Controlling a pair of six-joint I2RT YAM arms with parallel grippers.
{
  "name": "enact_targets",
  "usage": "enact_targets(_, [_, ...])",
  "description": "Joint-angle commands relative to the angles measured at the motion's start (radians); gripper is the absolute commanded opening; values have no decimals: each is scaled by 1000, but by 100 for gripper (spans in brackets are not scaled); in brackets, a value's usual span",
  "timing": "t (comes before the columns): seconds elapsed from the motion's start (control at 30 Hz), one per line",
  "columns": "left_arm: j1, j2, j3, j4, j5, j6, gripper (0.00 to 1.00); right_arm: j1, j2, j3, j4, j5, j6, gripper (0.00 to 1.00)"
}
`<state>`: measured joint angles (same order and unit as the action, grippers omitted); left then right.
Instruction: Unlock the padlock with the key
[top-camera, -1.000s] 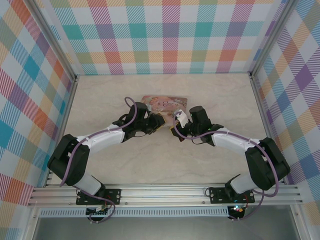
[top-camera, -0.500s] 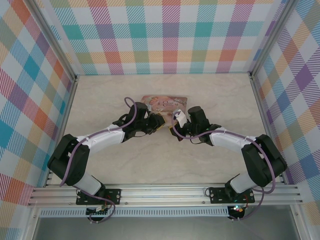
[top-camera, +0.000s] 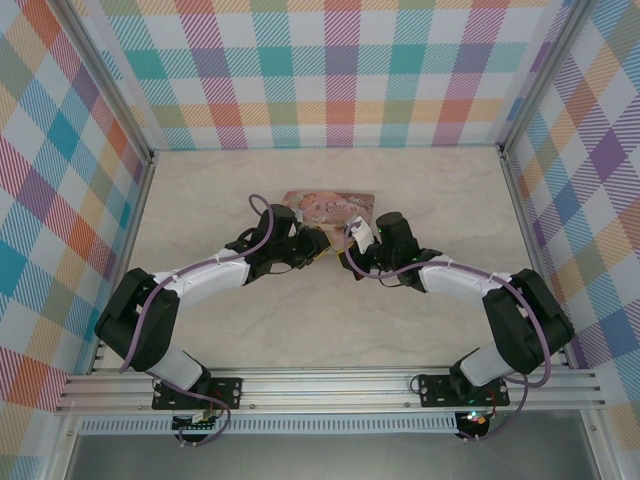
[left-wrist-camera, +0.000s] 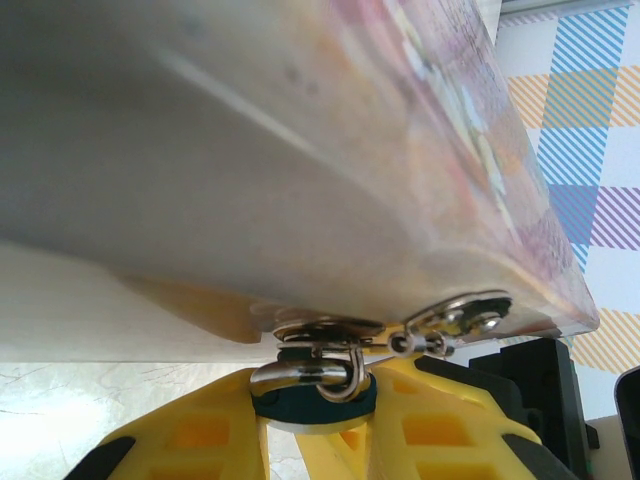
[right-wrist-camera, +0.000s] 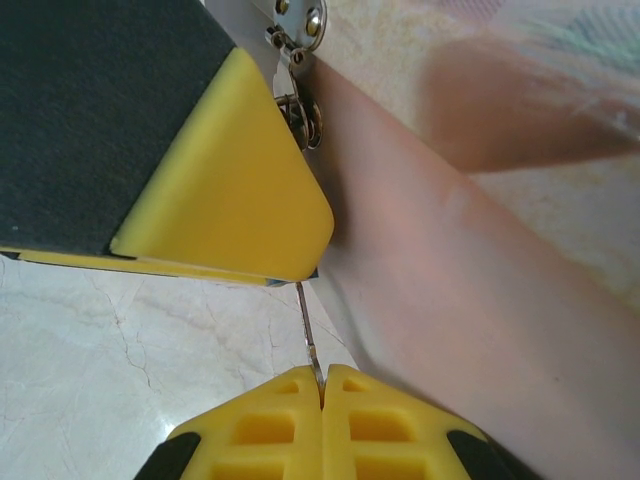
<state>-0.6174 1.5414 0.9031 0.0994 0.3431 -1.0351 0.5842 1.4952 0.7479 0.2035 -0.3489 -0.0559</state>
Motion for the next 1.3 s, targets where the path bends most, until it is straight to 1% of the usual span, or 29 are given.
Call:
enact_targets(0.0, [-18, -4, 8, 28, 48, -38, 12, 9, -30, -18, 39, -14, 14, 0])
enact_targets(0.33, [-18, -4, 4, 28, 37, -37, 12, 9, -58, -42, -6, -19, 1, 0])
enact_targets(0.5, [-18, 0, 5, 28, 39, -39, 12, 9, -61, -54, 11, -19, 11, 0])
enact_targets(1.27, [-18, 4, 1, 26, 39, -46, 11, 10, -12, -8, 97, -13, 51, 0])
